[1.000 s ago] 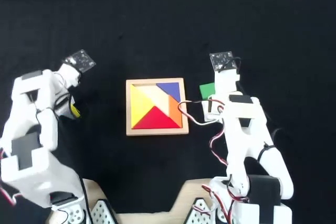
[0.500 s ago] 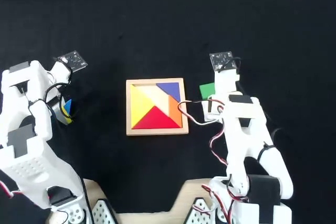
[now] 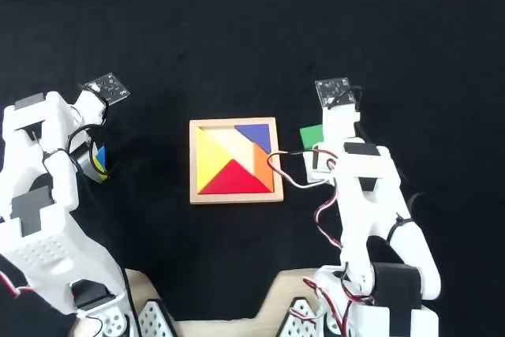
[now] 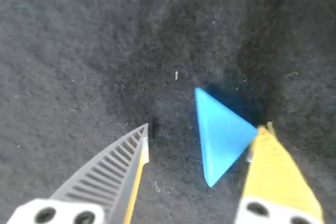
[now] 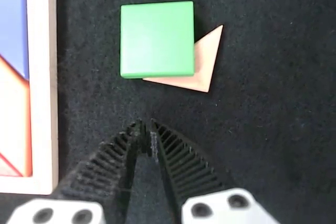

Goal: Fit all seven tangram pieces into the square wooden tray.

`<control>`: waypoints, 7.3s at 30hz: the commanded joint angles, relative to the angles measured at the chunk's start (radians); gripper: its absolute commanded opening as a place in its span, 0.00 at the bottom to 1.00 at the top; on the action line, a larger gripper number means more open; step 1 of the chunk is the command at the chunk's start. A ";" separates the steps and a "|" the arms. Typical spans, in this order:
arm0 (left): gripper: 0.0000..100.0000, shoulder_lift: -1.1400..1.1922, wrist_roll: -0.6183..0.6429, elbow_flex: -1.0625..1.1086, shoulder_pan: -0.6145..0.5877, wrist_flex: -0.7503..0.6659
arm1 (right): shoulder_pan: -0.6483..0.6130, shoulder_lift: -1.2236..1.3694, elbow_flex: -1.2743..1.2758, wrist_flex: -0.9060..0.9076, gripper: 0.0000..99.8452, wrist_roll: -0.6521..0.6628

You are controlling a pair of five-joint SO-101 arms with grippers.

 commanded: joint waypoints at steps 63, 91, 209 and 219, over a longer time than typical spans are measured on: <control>0.05 -0.012 0.048 -0.044 0.021 0.057 | -0.052 -0.004 0.015 -0.009 0.01 0.066; 0.03 -0.522 0.140 -0.021 0.334 0.354 | -0.011 -0.012 0.007 -0.009 0.01 0.060; 0.27 -0.117 0.169 0.007 0.754 -0.138 | 0.262 -0.002 -0.045 -0.087 0.01 -0.123; 0.27 -0.126 0.175 -0.001 0.782 -0.172 | 0.262 -0.002 -0.045 -0.087 0.01 -0.123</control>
